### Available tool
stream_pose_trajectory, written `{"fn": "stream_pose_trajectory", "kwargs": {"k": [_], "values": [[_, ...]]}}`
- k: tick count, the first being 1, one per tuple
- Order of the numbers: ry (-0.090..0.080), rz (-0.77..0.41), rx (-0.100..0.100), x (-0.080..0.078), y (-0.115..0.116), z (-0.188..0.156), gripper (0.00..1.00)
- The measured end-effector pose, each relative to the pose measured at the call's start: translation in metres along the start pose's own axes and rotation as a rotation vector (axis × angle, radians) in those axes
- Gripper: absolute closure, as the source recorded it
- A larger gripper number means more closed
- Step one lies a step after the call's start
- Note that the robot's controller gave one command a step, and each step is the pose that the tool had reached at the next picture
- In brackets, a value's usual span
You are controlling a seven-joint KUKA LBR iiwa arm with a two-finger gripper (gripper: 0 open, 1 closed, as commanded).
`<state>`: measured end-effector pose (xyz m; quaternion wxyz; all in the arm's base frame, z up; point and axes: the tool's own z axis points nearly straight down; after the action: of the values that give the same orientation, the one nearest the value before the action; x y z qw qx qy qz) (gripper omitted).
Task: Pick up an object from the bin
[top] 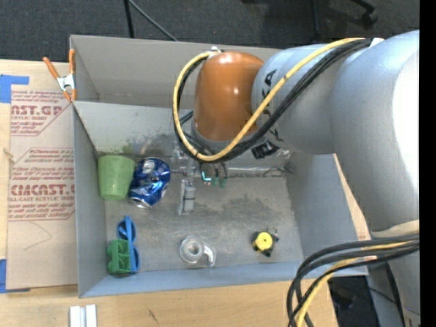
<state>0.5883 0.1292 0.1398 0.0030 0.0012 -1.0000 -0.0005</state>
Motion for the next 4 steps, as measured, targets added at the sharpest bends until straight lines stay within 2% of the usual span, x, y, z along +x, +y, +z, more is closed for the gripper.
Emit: {"fn": "stream_pose_trajectory", "kwargs": {"k": [1, 2, 3, 4], "values": [[-0.016, -0.235, 0.000, 0.012, 0.022, 0.045, 0.00], [-0.009, -0.686, 0.001, 0.024, 0.055, 0.070, 0.00], [-0.009, -1.071, 0.002, 0.031, 0.096, 0.070, 0.00], [-0.016, -1.068, 0.001, 0.029, 0.097, 0.068, 1.00]]}}
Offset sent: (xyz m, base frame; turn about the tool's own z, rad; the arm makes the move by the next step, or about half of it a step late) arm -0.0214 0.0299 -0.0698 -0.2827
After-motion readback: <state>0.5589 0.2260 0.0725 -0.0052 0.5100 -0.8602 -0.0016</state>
